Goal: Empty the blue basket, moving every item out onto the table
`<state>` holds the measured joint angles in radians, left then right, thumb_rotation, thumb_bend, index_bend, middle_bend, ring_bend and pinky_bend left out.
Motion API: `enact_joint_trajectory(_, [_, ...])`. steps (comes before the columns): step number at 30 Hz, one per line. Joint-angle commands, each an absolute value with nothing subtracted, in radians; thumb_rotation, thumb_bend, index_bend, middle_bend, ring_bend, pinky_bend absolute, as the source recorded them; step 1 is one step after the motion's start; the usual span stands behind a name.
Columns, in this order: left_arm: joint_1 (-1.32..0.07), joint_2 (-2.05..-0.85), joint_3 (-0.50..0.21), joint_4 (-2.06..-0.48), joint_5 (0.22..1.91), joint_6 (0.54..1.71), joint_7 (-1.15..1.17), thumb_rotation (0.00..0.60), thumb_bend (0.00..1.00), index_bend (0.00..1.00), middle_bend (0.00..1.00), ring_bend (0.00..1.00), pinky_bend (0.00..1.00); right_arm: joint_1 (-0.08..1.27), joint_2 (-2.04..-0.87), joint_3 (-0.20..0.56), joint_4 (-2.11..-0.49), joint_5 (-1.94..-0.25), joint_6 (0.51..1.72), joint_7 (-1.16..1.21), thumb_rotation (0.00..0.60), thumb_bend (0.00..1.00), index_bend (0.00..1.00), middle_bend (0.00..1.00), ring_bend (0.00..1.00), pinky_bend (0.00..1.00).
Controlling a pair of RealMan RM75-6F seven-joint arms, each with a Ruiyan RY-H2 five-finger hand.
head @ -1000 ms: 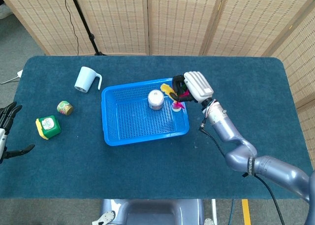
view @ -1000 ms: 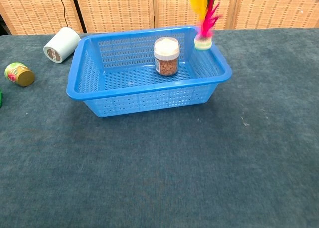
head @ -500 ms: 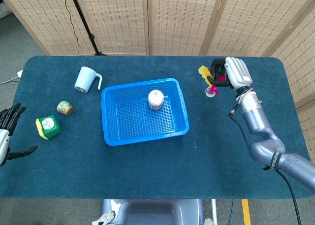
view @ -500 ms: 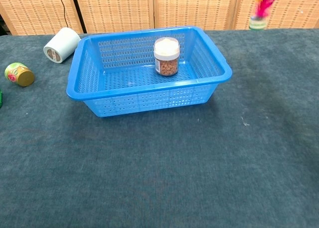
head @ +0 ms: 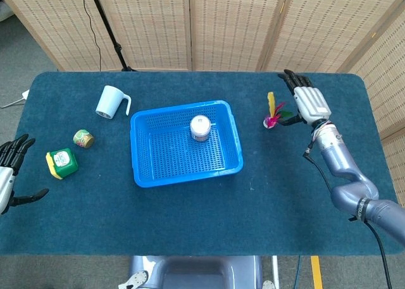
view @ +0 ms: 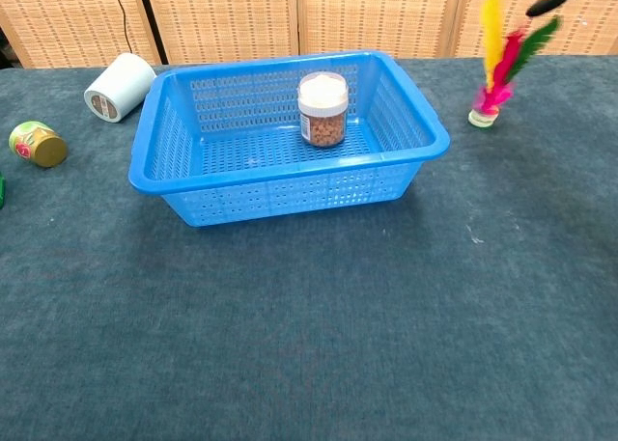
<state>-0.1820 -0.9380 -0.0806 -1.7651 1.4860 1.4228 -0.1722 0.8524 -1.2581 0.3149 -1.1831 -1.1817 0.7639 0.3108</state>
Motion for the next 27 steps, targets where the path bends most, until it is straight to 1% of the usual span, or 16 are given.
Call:
enact_joint_trajectory(1, [-0.181, -0.938, -0.08, -1.764, 1.488, 1.424, -0.175, 0.6, 0.03, 0.0, 0.0, 0.0, 0.0, 0.87, -1.212, 0.336, -1.291, -1.216, 0.776, 0.293, 0.6, 0.0, 0.0, 0.0, 0.0, 0.0])
enact_joint_trajectory(6, [-0.176, -0.934, -0.079, -1.757, 1.49, 1.43, -0.192, 0.6, 0.03, 0.0, 0.0, 0.0, 0.0, 0.911, -1.257, 0.354, -1.338, -1.235, 0.795, 0.275, 0.6, 0.0, 0.0, 0.0, 0.0, 0.0])
enact_joint_trajectory(9, [-0.178, -0.935, -0.082, -1.752, 1.484, 1.426, -0.194, 0.6, 0.03, 0.0, 0.0, 0.0, 0.0, 0.954, -1.297, 0.353, -1.352, -1.238, 0.764, 0.251, 0.6, 0.0, 0.0, 0.0, 0.0, 0.0])
enact_joint_trajectory(12, [-0.182, -0.935, -0.081, -1.752, 1.483, 1.417, -0.196, 0.6, 0.03, 0.0, 0.0, 0.0, 0.0, 0.999, -1.361, 0.351, -1.324, -1.214, 0.735, 0.205, 0.6, 0.0, 0.0, 0.0, 0.0, 0.0])
enact_joint_trajectory(17, [-0.177, -0.933, -0.084, -1.749, 1.479, 1.425, -0.199, 0.6, 0.03, 0.0, 0.0, 0.0, 0.0, 1.065, -1.506, 0.341, -1.224, -1.184, 0.72, 0.14, 0.6, 0.0, 0.01, 0.0, 0.0, 0.01])
enact_joint_trajectory(21, [-0.179, -0.932, -0.086, -1.746, 1.47, 1.416, -0.204, 0.6, 0.03, 0.0, 0.0, 0.0, 0.0, 1.106, -1.591, 0.341, -1.146, -1.161, 0.698, 0.115, 0.6, 0.0, 0.03, 0.0, 0.0, 0.04])
enact_joint_trajectory(27, [-0.181, -0.931, -0.089, -1.739, 1.46, 1.41, -0.214, 0.6, 0.03, 0.0, 0.0, 0.0, 0.0, 1.166, -1.722, 0.332, -0.965, -1.131, 0.651, 0.081, 0.6, 0.0, 0.07, 0.01, 0.0, 0.07])
